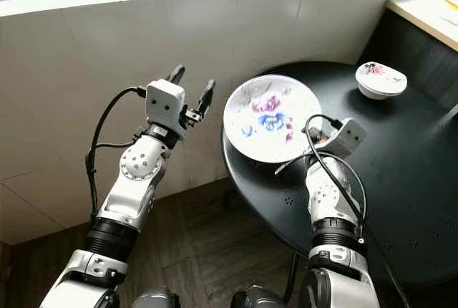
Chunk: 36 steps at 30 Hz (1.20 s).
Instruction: Kitchen organization
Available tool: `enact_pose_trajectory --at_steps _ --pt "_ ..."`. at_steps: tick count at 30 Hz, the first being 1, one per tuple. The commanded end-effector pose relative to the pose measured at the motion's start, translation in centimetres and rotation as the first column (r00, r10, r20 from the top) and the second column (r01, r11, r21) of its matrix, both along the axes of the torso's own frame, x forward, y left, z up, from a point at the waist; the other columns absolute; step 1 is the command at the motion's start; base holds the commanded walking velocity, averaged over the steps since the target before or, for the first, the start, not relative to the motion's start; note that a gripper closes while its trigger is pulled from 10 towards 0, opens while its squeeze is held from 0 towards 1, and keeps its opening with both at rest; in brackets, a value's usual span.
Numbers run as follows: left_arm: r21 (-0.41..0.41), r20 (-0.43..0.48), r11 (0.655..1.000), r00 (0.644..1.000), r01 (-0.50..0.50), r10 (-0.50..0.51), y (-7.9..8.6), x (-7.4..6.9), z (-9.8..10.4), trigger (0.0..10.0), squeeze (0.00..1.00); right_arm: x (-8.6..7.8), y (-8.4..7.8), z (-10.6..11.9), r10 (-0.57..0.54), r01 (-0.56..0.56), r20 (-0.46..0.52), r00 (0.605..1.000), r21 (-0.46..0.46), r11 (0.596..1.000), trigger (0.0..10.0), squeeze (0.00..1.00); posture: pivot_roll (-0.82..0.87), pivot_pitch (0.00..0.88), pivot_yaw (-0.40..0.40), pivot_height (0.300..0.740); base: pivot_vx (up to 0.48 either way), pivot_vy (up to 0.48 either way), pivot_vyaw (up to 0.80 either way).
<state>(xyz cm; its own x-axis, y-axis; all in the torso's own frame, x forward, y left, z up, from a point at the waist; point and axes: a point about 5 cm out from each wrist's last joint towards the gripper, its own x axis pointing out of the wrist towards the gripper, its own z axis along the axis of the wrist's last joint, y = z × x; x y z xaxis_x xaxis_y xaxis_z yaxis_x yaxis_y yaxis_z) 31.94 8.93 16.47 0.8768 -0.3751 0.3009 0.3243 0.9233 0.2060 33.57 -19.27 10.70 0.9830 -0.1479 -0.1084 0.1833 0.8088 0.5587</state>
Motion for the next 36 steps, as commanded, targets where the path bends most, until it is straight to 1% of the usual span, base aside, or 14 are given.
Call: enact_pose_trajectory --at_steps 1,4,7,10,18,30,33,36 --pt "-0.004 0.012 1.000 1.000 0.003 -0.003 -0.1 0.2 0.5 10.0 0.00 0.1 0.5 2.4 0.028 -0.025 0.153 0.988 -0.019 0.999 0.0 0.00 0.02 0.000 -0.079 0.740 0.000 0.000 0.00" --pt "-0.002 0.010 1.000 1.000 0.001 -0.001 -0.1 0.2 0.5 10.0 0.00 0.1 0.8 2.7 0.041 -0.037 0.177 0.983 -0.026 0.999 0.0 0.00 0.02 0.000 -0.078 0.740 0.000 0.000 0.00" --pt "-0.006 -0.006 1.000 1.000 0.003 -0.003 0.0 0.3 0.4 10.0 0.00 -0.1 1.4 3.1 0.078 -0.069 0.204 0.976 -0.053 0.996 0.0 0.00 0.02 0.000 -0.077 0.740 0.000 0.000 0.00" --pt "-0.007 -0.008 1.000 1.000 0.002 -0.002 0.0 0.3 0.4 10.0 0.00 -0.2 1.5 3.1 0.090 -0.077 0.208 0.974 -0.070 0.995 0.0 0.00 0.02 0.000 -0.077 0.740 0.000 0.000 0.80" --pt "-0.011 -0.001 1.000 1.000 0.008 -0.008 0.1 0.3 0.6 10.0 0.00 -0.4 2.2 3.0 0.129 -0.109 0.221 0.967 -0.099 0.989 0.0 0.00 0.02 0.000 -0.077 0.740 0.000 0.468 0.80" --pt "-0.020 0.008 1.000 1.000 0.011 -0.011 0.0 0.2 0.7 10.0 0.00 -0.6 3.2 2.5 0.211 -0.187 0.197 0.958 -0.131 0.974 0.0 0.00 0.02 0.000 -0.081 0.740 0.000 0.477 0.80" --pt "-0.024 0.010 1.000 1.000 0.009 -0.009 0.0 0.2 0.8 10.0 0.00 -0.6 3.3 2.5 0.219 -0.195 0.193 0.956 -0.135 0.972 0.0 0.00 0.02 0.000 -0.081 0.740 0.000 0.355 0.80" --pt "-0.021 0.025 1.000 1.000 0.012 -0.011 0.0 0.1 0.9 10.0 0.00 -0.7 3.5 2.4 0.237 -0.211 0.190 0.953 -0.149 0.966 0.0 0.00 0.02 0.000 -0.082 0.740 0.000 0.000 0.80"
